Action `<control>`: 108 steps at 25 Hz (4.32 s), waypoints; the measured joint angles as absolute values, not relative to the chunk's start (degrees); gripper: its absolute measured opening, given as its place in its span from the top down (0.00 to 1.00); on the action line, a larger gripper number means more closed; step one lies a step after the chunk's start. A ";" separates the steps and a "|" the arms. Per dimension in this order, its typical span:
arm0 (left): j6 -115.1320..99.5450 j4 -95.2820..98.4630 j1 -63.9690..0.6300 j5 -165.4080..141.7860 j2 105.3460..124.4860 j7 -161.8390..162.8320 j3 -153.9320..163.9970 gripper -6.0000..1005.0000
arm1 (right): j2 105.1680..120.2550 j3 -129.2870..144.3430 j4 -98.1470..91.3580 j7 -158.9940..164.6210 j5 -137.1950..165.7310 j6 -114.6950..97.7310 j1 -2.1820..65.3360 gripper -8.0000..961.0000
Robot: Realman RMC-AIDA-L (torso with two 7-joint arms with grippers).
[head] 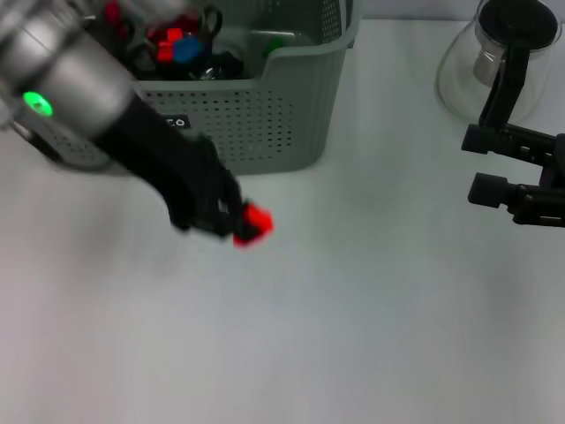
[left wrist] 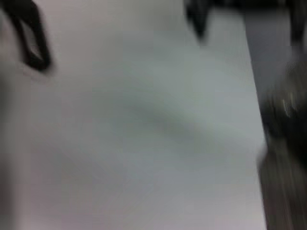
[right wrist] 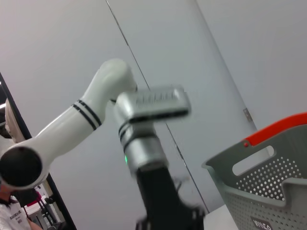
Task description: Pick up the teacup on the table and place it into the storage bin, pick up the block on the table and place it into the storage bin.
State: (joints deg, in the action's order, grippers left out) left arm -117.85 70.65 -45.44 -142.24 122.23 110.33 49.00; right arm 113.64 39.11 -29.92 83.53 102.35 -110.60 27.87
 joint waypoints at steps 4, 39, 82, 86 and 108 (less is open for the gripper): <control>-117.84 67.92 -46.88 -134.95 117.25 115.84 40.04 0.80 | 113.59 39.11 -30.06 83.45 102.35 -111.04 28.04 0.04; -117.89 62.05 -30.35 -106.43 116.17 102.93 31.05 0.13 | 113.00 39.15 -30.24 76.70 102.24 -113.74 28.16 0.03; -98.61 42.91 -21.71 -120.47 119.53 77.87 32.44 0.10 | 120.32 52.20 -24.26 69.49 111.15 -83.72 39.19 0.04; -98.86 42.83 -21.70 -120.50 119.53 77.96 32.44 0.10 | 120.32 52.20 -24.26 69.52 111.15 -83.81 38.88 0.04; -100.20 42.80 -21.97 -121.07 119.98 77.81 32.43 0.10 | 120.32 52.21 -23.58 69.38 111.17 -83.66 38.49 0.04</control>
State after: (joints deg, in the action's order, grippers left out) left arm -100.20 42.80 -21.97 -121.07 119.98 77.81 32.43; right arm 120.32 52.21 -23.58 69.38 111.17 -83.66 38.49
